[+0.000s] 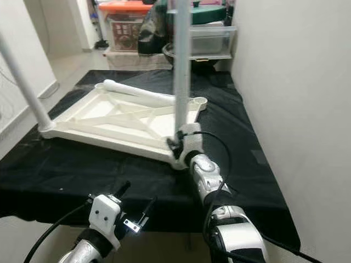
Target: Building children table
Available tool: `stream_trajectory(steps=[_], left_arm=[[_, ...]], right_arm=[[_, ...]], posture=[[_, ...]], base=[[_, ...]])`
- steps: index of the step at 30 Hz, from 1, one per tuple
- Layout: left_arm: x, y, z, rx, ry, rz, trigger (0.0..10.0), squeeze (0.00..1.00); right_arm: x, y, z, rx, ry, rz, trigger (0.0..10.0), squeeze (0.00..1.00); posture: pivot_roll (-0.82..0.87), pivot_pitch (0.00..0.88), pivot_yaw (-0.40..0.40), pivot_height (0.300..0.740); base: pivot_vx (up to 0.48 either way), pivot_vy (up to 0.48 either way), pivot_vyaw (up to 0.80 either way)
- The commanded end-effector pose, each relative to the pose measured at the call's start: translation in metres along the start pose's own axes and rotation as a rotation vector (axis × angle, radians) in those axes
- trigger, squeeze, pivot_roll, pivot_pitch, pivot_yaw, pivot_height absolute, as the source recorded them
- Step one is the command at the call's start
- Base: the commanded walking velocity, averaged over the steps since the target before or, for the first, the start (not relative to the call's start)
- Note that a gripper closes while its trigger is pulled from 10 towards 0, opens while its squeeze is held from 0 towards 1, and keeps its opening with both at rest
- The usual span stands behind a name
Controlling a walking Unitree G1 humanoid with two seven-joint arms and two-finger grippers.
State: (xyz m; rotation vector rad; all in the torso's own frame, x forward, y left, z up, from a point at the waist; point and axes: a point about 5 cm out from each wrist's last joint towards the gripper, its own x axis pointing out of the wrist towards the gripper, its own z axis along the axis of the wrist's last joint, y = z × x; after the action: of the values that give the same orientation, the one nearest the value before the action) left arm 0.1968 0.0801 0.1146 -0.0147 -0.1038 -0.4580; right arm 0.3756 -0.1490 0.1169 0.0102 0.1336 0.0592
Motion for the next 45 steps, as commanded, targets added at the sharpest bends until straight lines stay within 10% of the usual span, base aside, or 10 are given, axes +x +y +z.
stream_trajectory(steps=[1,5,13,14,18,19,20,28,36,45], left_arm=[[-0.001,0.001,-0.001,0.006,0.005,0.001,10.0,0.0],[0.0,0.001,-0.001,0.006,0.008,0.0,10.0,0.0],[0.0,0.001,-0.001,0.008,0.01,-0.001,10.0,0.0],[0.0,0.001,-0.001,0.008,0.011,-0.001,10.0,0.0],[0.0,0.001,-0.001,0.008,0.011,-0.002,10.0,0.0],[0.0,0.001,-0.001,0.008,0.011,-0.002,10.0,0.0],[0.001,0.001,-0.001,0.008,0.011,-0.001,10.0,0.0],[0.001,0.002,-0.002,0.01,0.013,-0.001,10.0,0.0],[0.002,0.002,-0.002,0.012,0.014,-0.003,10.0,0.0],[0.002,0.002,-0.002,0.011,0.014,-0.003,10.0,0.0]], right_arm=[[-0.009,-0.017,-0.022,0.031,0.089,-0.238,0.0,0.0],[-0.022,-0.025,-0.035,0.05,0.139,-0.502,0.0,0.0],[-0.023,-0.011,-0.036,0.066,0.165,-0.535,0.1,0.0],[-0.018,0.001,-0.031,0.096,0.146,-0.461,7.3,0.0],[-0.017,0.006,-0.029,0.104,0.139,-0.446,7.3,0.0],[-0.014,0.012,-0.018,0.126,0.058,-0.352,10.0,1.0],[-0.011,0.014,-0.008,0.128,-0.014,-0.282,10.0,0.0],[-0.004,0.016,0.024,0.2,-0.186,0.199,10.0,0.0],[-0.027,0.034,0.021,0.208,-0.014,0.996,10.0,0.0],[-0.039,0.032,0.022,0.077,0.058,1.305,10.0,0.0]], posture=[[0.0,0.0,0.001,0.74],[0.0,0.0,0.001,0.74],[0.0,0.0,0.001,0.74],[0.0,0.0,0.001,0.74],[0.0,0.0,0.001,0.74],[0.0,0.0,0.002,0.74],[0.0,0.0,0.002,0.74],[0.0,0.0,-0.001,0.74],[-0.01,0.0,0.002,0.74],[0.0,0.0,0.0,0.74]], base=[[0.0,0.0,0.0],[0.0,0.0,0.0],[0.0,0.0,0.0],[0.0,0.0,0.0],[0.0,0.0,0.0],[0.0,0.0,0.0],[0.0,0.0,0.0],[0.0,0.0,0.0],[0.0,0.0,0.0],[0.0,0.0,0.0]])
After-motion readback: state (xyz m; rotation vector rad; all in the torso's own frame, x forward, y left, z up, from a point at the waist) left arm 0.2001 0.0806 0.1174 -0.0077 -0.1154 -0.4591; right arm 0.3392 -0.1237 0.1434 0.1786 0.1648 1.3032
